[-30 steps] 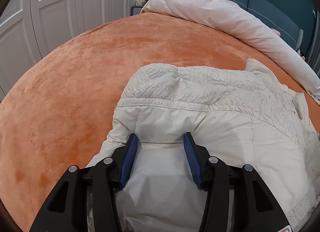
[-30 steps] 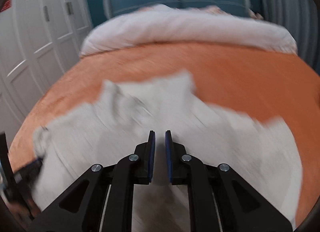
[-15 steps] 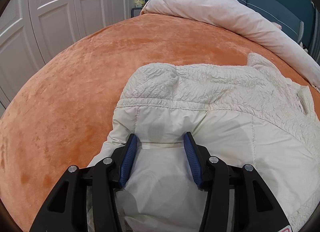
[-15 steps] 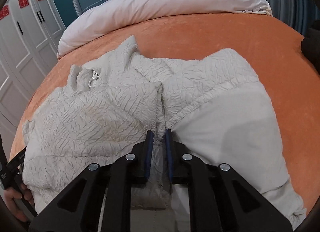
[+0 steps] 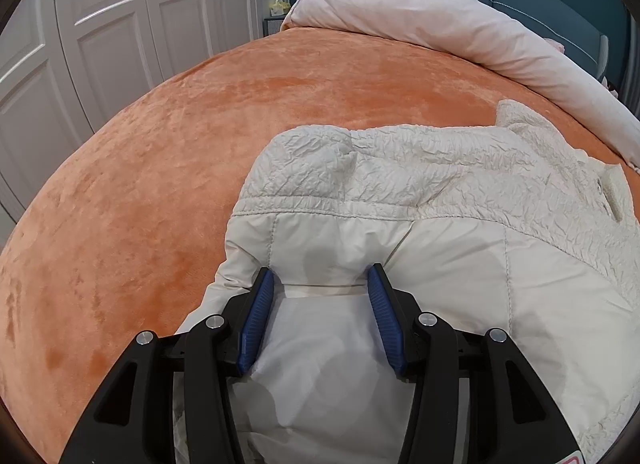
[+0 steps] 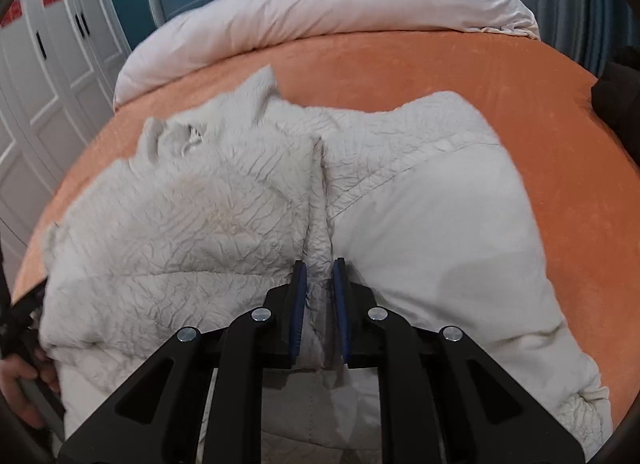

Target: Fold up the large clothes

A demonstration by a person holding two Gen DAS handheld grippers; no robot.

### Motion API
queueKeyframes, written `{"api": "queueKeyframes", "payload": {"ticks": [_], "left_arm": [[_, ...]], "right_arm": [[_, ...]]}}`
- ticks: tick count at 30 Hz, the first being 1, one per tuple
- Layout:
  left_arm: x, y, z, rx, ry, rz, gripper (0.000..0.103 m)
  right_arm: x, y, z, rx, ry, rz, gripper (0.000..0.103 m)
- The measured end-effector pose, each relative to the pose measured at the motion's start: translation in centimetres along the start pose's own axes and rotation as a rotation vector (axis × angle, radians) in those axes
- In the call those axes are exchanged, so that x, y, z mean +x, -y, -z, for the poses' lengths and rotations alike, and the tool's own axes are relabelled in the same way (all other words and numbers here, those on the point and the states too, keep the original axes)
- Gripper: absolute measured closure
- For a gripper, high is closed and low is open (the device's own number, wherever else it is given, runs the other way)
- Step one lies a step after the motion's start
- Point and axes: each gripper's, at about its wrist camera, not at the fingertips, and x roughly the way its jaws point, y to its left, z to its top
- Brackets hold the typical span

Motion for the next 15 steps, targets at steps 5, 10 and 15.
{"api": "queueKeyframes", "payload": {"ticks": [5,10,15], "left_arm": [[0.0,0.0,0.0,0.004,0.0,-0.003,0.055],[0.0,0.0,0.0,0.006,0.0,-0.005,0.055],[-0.1,0.0,0.0,0.009,0.0,-0.007,0.055]], "right_arm": [[-1.5,0.7,-0.3,0.036,0.023,-0.042,0.088],[-2.5,2.5,-1.8,0.147,0.059,-0.092,0.062],[0.5,0.5,-1.9,0.048,-0.04,-0.126,0.093]]}}
